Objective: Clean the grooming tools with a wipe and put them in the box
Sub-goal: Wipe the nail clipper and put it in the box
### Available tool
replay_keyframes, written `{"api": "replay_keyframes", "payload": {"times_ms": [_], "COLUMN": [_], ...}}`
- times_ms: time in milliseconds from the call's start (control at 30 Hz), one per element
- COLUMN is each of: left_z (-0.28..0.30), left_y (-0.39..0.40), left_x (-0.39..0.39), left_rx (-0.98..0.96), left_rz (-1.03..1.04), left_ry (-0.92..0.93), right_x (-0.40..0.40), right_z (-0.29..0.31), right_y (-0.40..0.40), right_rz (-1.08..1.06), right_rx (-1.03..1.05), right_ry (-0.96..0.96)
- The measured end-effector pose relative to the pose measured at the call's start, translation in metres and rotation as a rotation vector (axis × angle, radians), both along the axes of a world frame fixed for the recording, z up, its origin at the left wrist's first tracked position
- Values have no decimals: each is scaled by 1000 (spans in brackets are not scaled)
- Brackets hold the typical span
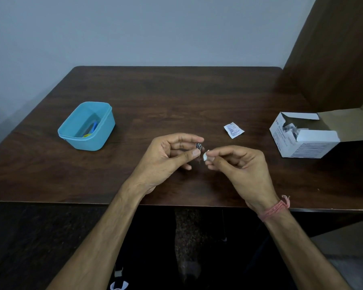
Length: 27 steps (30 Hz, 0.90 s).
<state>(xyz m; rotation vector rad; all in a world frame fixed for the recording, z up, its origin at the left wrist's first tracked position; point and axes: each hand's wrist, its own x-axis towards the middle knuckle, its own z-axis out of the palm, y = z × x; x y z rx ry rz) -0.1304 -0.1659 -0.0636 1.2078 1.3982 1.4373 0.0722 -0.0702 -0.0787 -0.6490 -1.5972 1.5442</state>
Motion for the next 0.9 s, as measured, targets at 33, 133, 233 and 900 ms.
{"api": "replay_keyframes", "payload": {"times_ms": [33, 133, 233, 900], "left_z": [0, 2, 3, 4], "left_y": [0, 0, -1, 0], "left_x": [0, -1, -2, -3], "left_rx": [-2, -6, -18, -71], "left_rz": [-6, -17, -19, -56], "left_ry": [4, -3, -17, -31], "right_x": [0, 1, 2, -3], "right_z": [0, 1, 4, 5], "right_y": [0, 0, -1, -3], "right_rz": [5, 34, 47, 18], "right_rx": [-11, 14, 36, 100], "right_ry": [-4, -55, -101, -144]}}
